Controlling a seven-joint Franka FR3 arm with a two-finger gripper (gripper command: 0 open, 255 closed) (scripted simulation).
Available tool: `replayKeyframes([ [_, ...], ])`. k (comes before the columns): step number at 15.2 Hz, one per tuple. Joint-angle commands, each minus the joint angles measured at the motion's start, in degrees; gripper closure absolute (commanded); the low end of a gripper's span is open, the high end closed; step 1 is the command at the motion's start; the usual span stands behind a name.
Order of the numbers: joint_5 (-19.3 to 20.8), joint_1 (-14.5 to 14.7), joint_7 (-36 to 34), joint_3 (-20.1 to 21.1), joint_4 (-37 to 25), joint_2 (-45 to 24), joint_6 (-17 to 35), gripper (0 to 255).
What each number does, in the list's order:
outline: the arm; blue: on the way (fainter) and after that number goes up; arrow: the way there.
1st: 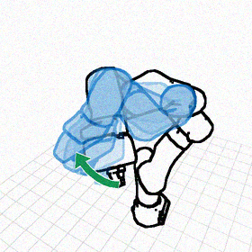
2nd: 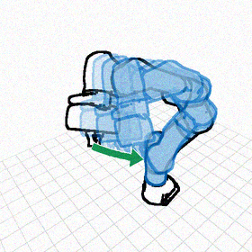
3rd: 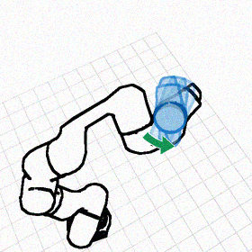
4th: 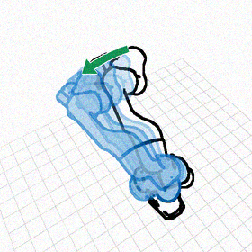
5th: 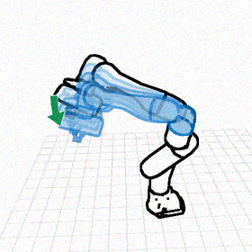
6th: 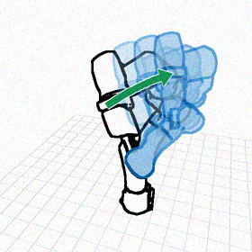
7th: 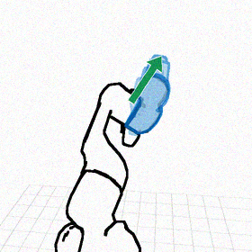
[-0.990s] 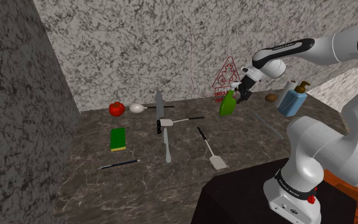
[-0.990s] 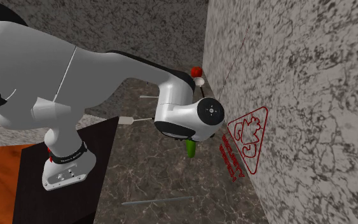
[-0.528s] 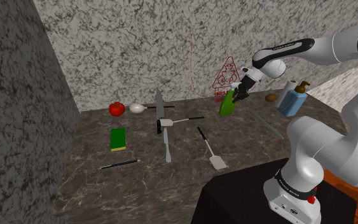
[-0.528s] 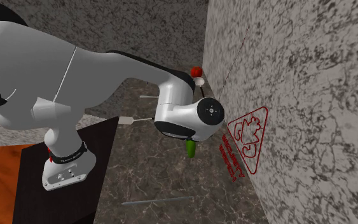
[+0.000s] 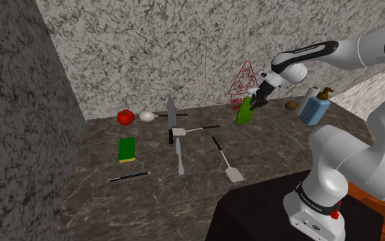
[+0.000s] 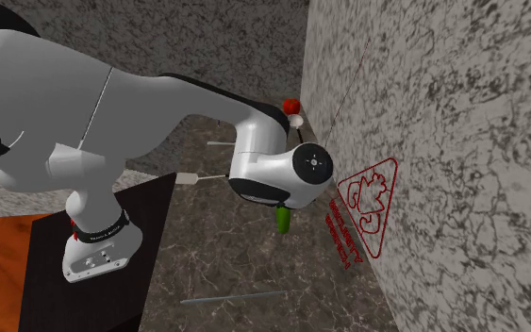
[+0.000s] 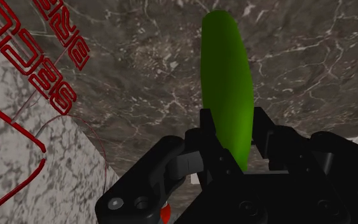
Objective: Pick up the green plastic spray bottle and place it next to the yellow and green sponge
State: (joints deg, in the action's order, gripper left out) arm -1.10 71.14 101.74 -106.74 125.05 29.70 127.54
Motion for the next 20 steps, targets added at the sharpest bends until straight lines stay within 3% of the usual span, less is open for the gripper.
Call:
replayKeyframes([
  [1, -0.58, -1.1, 0.08, 1.2, -0.25, -0.66, -0.98, 255],
  [20, -6.04, -14.07, -1.06, 16.07, -6.33, -6.66, -13.49, 255],
])
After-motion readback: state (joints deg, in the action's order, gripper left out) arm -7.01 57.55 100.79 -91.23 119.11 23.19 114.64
